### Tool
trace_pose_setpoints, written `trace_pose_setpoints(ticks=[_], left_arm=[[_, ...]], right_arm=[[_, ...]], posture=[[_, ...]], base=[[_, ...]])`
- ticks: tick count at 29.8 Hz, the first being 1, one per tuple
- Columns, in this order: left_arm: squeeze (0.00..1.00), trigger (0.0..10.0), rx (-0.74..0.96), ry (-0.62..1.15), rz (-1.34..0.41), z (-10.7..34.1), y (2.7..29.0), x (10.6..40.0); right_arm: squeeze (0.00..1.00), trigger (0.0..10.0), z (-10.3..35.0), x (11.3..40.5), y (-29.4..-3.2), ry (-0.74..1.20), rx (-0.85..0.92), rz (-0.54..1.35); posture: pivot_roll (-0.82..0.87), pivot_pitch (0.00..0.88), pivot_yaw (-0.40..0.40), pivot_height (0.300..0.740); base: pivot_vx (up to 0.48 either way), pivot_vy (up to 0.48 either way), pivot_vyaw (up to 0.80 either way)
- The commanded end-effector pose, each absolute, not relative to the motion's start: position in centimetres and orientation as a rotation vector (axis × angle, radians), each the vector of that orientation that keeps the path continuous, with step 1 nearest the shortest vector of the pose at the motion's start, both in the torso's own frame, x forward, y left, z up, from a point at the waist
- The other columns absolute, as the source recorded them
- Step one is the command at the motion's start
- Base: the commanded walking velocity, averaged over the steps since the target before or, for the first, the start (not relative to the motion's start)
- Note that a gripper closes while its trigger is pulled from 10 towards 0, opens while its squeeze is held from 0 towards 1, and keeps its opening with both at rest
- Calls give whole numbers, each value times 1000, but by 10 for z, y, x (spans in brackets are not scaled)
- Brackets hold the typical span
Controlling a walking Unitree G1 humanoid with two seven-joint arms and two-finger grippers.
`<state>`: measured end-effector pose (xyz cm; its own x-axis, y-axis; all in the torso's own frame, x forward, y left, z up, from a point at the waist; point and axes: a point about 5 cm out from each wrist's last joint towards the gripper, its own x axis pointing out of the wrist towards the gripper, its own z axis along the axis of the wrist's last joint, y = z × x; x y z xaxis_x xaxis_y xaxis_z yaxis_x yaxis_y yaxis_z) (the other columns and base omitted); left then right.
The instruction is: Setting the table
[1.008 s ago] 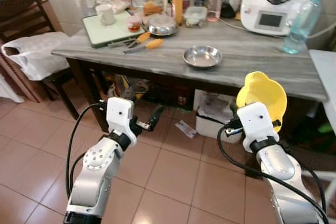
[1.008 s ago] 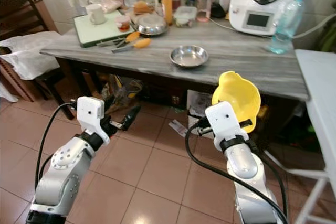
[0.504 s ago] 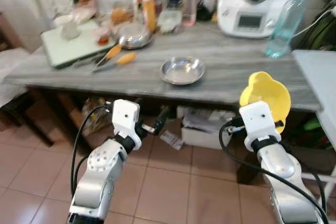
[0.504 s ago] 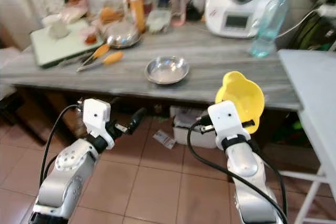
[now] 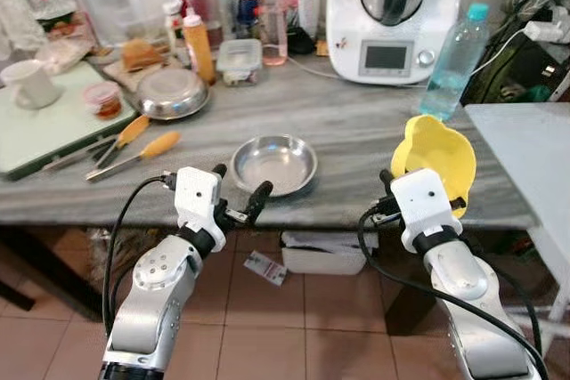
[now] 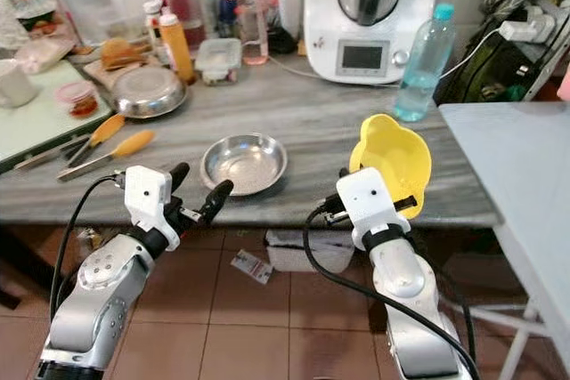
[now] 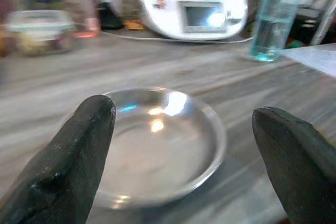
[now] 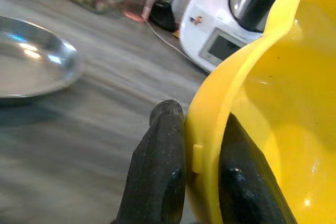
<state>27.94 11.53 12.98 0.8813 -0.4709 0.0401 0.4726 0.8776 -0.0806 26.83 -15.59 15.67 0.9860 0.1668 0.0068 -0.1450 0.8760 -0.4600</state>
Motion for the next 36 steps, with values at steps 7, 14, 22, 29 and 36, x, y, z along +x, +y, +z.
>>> trace_pose_setpoints(ticks=[7, 14, 22, 29, 36], left_arm=[[0, 10000, -70, -33, -468, 134, 124, 277], [0, 10000, -53, -23, -451, 132, 136, 269], [0, 10000, -3, 19, -491, 129, 152, 257], [0, 10000, 7, 54, -552, 127, 153, 248], [0, 10000, -4, 82, -619, 128, 150, 240]], right_arm=[[0, 10000, 166, 268, -148, -91, -479, 205], [0, 10000, 170, 272, -147, -98, -492, 255], [0, 10000, 173, 286, -143, -64, -517, 393], [0, 10000, 176, 307, -145, -26, -547, 446], [0, 10000, 181, 336, -146, -1, -608, 467]], posture=[[-94, 36, 12, 740], [-87, 37, 5, 740], [-75, 49, 11, 740], [-64, 58, 20, 740], [-45, 72, 26, 740]], base=[[233, 0, 0], [0, 0, 0], [0, 0, 0], [0, 0, 0], [0, 0, 0]])
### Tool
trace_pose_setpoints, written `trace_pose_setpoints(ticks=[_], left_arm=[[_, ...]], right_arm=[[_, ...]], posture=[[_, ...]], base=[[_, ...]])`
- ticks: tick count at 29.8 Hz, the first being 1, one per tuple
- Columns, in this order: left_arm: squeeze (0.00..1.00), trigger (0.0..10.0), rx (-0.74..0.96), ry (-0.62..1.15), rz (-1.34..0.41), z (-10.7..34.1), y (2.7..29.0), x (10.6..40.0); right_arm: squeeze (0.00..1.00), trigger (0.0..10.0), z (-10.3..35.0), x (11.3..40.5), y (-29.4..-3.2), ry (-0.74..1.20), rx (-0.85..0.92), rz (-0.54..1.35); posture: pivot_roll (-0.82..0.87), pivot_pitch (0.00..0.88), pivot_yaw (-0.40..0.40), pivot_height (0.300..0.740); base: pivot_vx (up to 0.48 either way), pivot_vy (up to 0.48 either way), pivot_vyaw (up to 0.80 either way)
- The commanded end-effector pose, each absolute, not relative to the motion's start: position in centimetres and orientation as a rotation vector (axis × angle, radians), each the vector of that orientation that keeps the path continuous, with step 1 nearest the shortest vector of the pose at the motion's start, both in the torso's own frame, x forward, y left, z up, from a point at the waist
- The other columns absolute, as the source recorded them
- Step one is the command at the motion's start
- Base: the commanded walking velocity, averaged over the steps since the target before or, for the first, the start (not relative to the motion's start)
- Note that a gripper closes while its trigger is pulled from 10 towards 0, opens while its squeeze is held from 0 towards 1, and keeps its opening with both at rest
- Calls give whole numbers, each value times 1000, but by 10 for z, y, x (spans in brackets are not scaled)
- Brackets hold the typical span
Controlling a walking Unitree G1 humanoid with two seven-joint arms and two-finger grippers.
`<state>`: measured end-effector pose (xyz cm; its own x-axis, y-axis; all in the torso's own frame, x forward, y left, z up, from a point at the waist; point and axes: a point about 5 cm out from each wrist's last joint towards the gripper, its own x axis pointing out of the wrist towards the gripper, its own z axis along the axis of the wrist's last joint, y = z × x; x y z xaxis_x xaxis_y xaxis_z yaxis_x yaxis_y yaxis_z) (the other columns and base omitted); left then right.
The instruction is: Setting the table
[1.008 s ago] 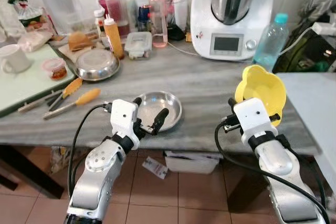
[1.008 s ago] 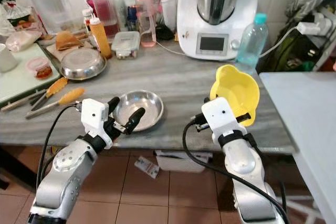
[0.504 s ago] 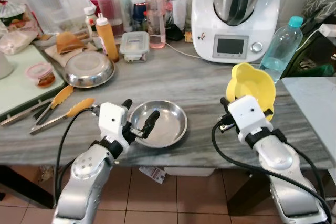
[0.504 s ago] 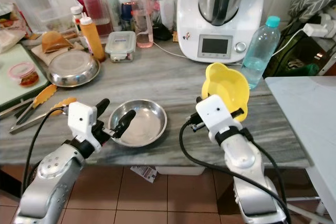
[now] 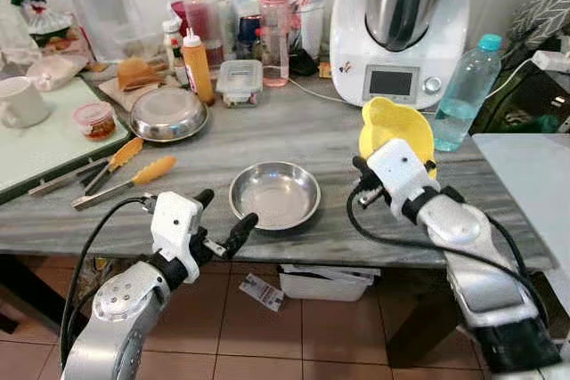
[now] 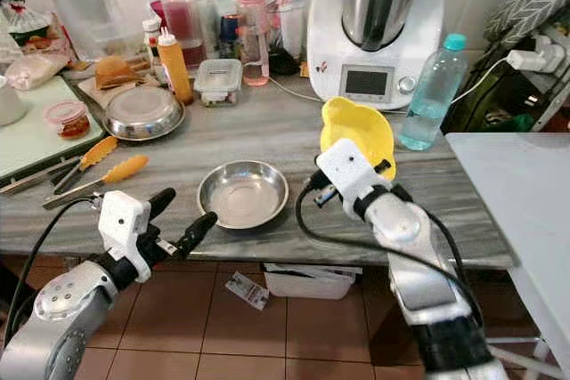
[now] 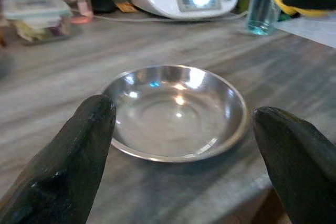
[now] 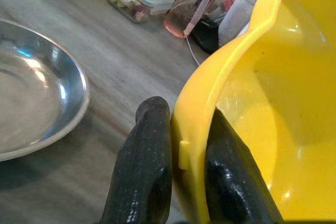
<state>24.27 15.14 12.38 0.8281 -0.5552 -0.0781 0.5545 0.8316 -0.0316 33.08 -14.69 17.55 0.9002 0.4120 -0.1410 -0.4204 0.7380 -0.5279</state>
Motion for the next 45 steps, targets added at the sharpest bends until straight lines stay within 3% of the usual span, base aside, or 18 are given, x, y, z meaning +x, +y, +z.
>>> trace_pose_setpoints(ticks=[1, 18, 27, 35, 45], left_arm=[[0, 10000, -4, 85, -634, 128, 149, 239], [0, 10000, -1, 163, -712, 128, 150, 218], [0, 10000, 3, 199, -685, 126, 152, 209], [0, 10000, 20, 166, -550, 128, 159, 215], [0, 10000, 37, 62, -325, 135, 165, 245]], right_arm=[[0, 10000, 182, 345, -146, 12, -610, 464], [0, 10000, 181, 390, -113, 108, -522, 622], [0, 10000, 189, 397, -86, 50, -660, 708], [0, 10000, 194, 396, -76, -48, -646, 698], [0, 10000, 181, 372, -98, -195, -534, 548]], posture=[[-40, 74, 28, 740], [38, 121, 4, 740], [93, 130, -12, 740], [106, 106, -22, 740], [59, 64, -7, 740]], base=[[0, 0, 0], [0, 0, 0], [0, 0, 0], [0, 0, 0], [0, 0, 0]])
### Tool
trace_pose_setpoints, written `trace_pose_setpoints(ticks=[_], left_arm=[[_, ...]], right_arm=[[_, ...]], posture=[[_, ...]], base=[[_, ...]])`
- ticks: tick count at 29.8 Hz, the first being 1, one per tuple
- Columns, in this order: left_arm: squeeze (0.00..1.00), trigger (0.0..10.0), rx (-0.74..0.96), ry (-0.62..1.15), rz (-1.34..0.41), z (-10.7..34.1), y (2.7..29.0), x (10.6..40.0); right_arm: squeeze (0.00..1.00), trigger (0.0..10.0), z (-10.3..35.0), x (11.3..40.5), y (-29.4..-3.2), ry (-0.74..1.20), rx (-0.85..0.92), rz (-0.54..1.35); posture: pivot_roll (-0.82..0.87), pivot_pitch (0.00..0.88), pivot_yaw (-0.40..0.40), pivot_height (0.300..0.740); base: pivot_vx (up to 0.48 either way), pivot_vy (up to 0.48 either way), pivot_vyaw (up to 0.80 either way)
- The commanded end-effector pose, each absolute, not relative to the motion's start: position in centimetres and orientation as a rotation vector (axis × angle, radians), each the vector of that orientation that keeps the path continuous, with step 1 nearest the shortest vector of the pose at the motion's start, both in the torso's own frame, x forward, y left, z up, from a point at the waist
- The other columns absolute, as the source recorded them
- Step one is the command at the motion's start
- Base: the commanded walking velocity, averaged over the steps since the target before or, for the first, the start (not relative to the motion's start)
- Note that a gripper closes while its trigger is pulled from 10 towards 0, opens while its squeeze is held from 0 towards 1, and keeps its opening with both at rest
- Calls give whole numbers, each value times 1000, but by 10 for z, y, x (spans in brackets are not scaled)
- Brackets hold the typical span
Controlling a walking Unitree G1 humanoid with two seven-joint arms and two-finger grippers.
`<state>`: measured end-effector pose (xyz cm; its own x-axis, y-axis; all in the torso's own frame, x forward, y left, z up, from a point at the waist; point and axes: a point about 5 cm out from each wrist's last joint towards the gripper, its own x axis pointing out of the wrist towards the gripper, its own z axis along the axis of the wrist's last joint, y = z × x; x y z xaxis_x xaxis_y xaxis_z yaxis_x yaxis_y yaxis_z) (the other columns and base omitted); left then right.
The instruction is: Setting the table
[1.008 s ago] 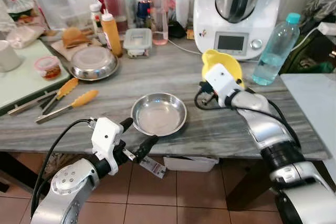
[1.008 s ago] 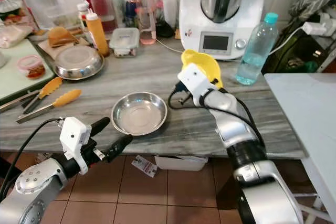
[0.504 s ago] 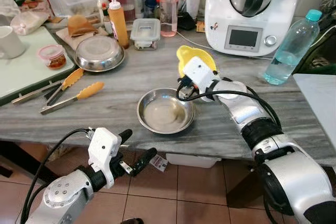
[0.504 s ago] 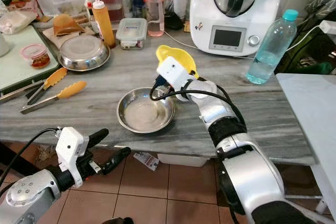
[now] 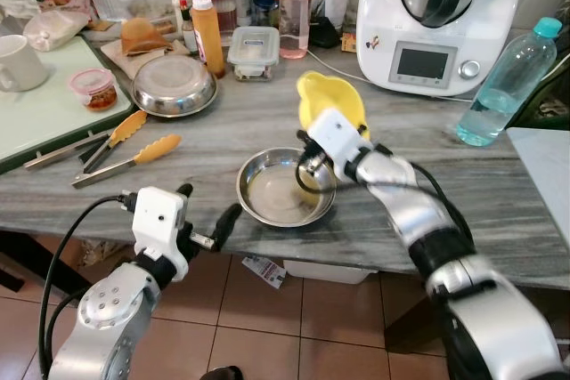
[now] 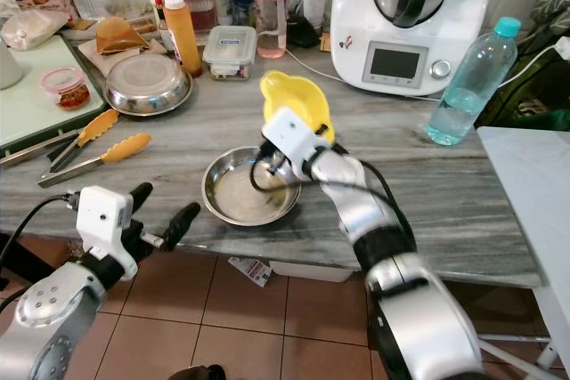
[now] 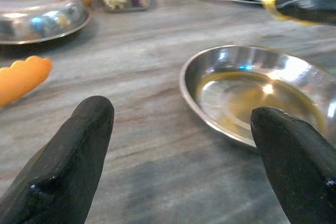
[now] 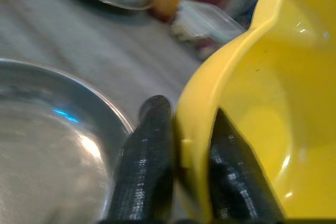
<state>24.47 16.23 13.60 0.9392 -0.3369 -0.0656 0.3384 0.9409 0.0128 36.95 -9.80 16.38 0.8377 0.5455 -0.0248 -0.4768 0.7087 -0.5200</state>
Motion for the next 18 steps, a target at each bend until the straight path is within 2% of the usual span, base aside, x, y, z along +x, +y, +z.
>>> trace_pose_setpoints(ticks=[1, 6, 10, 15, 18], left_arm=[[0, 10000, 31, 58, -325, 135, 162, 248], [0, 10000, 13, 34, -318, 135, 157, 257], [0, 10000, 18, 30, -304, 133, 156, 264], [0, 10000, 35, 16, -325, 133, 155, 267], [0, 10000, 10, 6, -319, 134, 154, 269]], right_arm=[[0, 10000, 179, 367, -103, -205, -508, 507], [0, 10000, 177, 351, -123, -209, -465, 375], [0, 10000, 177, 345, -139, -194, -483, 328], [0, 10000, 175, 334, -145, -183, -491, 303], [0, 10000, 175, 327, -145, -179, -493, 292]], posture=[[47, 56, -3, 740], [14, 41, 10, 740], [-17, 27, 18, 740], [-40, 21, 23, 740], [-47, 22, 28, 740]], base=[[0, 0, 0], [0, 0, 0], [0, 0, -745], [0, 0, -773], [0, 0, 0]])
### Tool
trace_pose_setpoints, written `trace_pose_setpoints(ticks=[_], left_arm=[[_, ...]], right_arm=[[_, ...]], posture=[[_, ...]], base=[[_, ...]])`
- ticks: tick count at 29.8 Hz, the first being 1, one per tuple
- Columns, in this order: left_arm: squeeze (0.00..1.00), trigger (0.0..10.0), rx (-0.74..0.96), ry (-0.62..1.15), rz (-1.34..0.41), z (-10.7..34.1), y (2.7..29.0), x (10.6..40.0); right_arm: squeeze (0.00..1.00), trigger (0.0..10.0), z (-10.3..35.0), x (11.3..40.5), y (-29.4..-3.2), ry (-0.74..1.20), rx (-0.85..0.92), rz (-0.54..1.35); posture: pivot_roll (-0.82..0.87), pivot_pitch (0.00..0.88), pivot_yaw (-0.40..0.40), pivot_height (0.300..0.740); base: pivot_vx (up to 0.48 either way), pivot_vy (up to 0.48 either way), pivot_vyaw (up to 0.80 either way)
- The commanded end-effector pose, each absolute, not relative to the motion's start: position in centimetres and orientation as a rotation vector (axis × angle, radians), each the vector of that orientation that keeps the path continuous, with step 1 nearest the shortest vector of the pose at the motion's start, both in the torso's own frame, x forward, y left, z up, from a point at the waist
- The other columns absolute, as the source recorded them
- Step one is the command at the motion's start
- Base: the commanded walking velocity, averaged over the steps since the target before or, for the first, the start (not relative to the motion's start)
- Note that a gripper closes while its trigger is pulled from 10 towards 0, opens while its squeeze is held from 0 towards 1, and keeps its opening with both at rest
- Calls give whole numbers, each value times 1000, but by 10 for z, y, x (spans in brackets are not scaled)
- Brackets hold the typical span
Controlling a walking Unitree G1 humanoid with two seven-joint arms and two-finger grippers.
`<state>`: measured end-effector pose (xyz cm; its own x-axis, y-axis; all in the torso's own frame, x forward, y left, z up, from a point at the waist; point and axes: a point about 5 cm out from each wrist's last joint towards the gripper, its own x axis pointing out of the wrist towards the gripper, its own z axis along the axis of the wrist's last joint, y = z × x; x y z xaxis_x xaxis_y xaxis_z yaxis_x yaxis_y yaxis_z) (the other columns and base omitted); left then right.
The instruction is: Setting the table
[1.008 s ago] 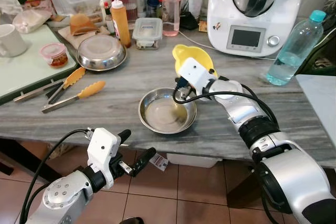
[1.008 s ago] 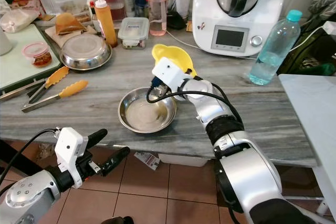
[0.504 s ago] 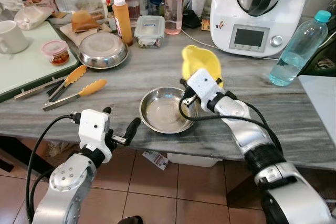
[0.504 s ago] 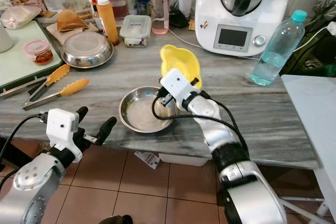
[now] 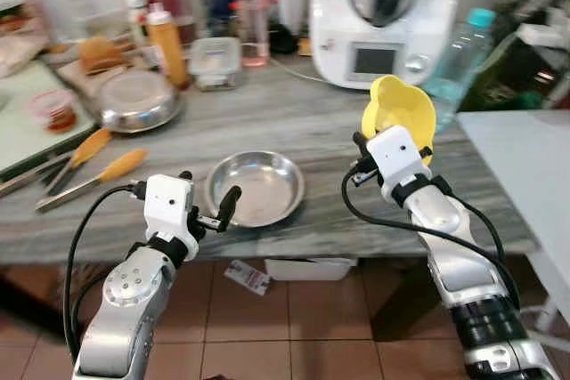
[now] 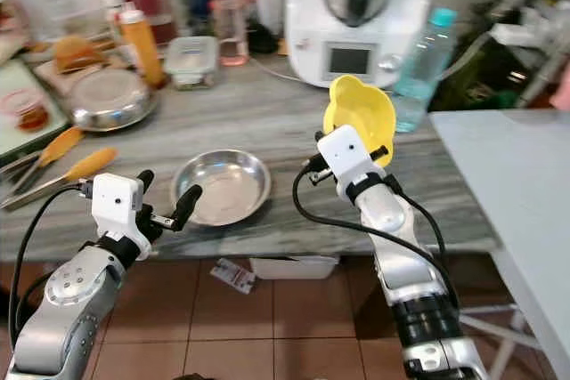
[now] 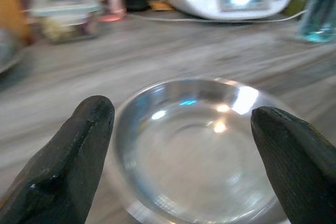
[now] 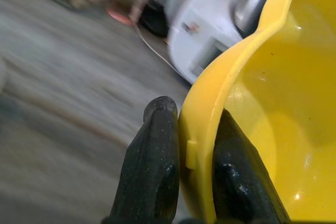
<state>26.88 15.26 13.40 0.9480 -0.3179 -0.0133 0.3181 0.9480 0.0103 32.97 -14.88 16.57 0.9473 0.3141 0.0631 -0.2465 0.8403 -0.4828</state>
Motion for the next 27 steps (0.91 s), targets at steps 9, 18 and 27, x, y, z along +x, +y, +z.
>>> trace_pose_setpoints(ticks=[9, 18, 27], left_arm=[[0, 10000, 13, -17, -349, 136, 150, 272], [0, 10000, -6, -33, -355, 139, 148, 273], [0, 10000, -5, -24, -381, 137, 147, 271]], right_arm=[[0, 10000, 178, 320, -142, -192, -519, 296], [0, 10000, 182, 320, -141, -196, -522, 298], [0, 10000, 182, 320, -142, -186, -517, 294]], posture=[[-57, 24, 31, 740], [-52, 25, 30, 740], [-52, 29, 34, 740]], base=[[0, 0, 0], [246, 55, 306], [319, 275, 298]])
